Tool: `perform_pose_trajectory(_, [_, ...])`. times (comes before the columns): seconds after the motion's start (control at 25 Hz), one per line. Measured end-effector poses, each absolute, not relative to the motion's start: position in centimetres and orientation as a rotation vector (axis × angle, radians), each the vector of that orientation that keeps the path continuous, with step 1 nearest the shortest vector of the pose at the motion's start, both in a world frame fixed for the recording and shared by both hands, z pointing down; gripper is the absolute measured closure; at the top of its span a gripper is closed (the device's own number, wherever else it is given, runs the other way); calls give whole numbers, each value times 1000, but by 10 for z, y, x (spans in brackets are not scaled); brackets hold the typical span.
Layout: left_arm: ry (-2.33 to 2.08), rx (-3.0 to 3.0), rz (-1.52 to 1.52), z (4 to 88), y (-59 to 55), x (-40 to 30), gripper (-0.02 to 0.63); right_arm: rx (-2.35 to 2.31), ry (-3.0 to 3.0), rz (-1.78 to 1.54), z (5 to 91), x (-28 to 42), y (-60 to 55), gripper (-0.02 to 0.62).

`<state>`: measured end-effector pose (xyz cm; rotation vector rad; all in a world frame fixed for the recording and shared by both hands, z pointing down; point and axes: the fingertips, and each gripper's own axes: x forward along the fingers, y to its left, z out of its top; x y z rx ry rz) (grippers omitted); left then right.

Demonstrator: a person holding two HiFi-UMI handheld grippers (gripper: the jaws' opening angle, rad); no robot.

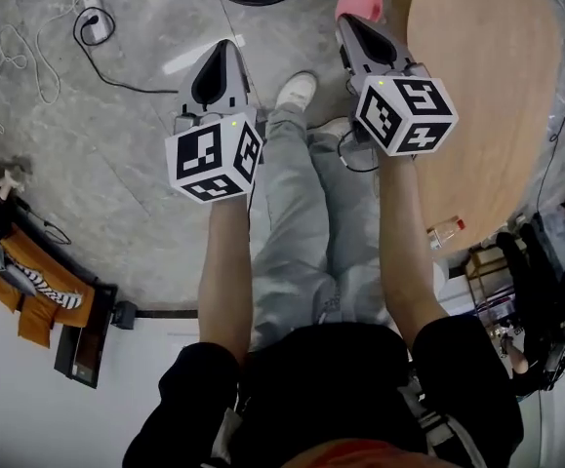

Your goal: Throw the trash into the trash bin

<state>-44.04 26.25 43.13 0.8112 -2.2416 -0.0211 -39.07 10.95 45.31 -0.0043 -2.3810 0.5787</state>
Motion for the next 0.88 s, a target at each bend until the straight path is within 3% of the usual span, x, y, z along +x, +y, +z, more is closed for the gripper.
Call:
perform_pose_trajectory(0.36, [-2268, 640, -103, 488, 313, -491, 598, -217, -2327, 422, 543, -485, 148, 584])
perform_pose_trajectory(0.6, [-2249, 613, -120, 523, 316, -493, 598, -273, -2339, 265, 597, -508, 154, 583])
perform_pose_trajectory(0.88, [-2207, 658, -38, 558, 314, -477, 597, -204, -2360, 306, 633, -495, 148, 581])
